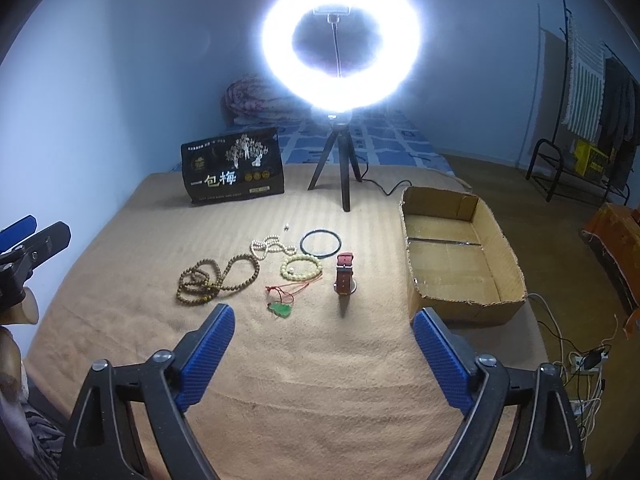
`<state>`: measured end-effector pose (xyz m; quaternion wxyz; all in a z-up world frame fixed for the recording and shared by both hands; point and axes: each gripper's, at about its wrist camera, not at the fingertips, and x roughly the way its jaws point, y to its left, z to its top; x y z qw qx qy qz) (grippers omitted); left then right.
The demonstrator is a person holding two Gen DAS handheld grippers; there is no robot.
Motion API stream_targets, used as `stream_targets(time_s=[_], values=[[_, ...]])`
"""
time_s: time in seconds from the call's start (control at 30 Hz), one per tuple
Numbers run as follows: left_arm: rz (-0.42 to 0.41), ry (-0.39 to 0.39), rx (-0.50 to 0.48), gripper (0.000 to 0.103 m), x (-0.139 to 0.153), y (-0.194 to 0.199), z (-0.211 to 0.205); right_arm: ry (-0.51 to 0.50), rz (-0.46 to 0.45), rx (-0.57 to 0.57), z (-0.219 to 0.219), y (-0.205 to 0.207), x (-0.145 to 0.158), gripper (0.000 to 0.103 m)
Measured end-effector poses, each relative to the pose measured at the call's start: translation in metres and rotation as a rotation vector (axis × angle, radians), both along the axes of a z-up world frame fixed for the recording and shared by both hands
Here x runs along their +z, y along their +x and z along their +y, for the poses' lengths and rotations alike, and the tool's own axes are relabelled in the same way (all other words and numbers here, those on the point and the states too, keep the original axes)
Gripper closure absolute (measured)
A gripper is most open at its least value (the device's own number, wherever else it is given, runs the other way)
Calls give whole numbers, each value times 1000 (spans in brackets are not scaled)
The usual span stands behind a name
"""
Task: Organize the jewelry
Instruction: 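Grasp the brown bead mala with the left tool while the right tool grasps the red-strap watch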
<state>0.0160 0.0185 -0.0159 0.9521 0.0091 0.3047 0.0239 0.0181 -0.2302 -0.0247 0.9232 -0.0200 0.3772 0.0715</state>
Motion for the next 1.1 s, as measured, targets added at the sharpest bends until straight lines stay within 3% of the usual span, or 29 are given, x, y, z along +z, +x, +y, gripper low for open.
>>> stream_targets(time_s=[0.23,0.53,0.87,1.1], values=[[77,-14,-19,1,-18,20,12,2,72,22,-4,20,-14,30],[245,-67,-95,16,-57,55,20,-27,137,75,1,57,-31,39],[416,-153,-132,16,-103,94,12,-29,239,109,7,98,-63,43],[518,-252,-74,16,-130,124,19,-28,276,113,5,119,-77,43]])
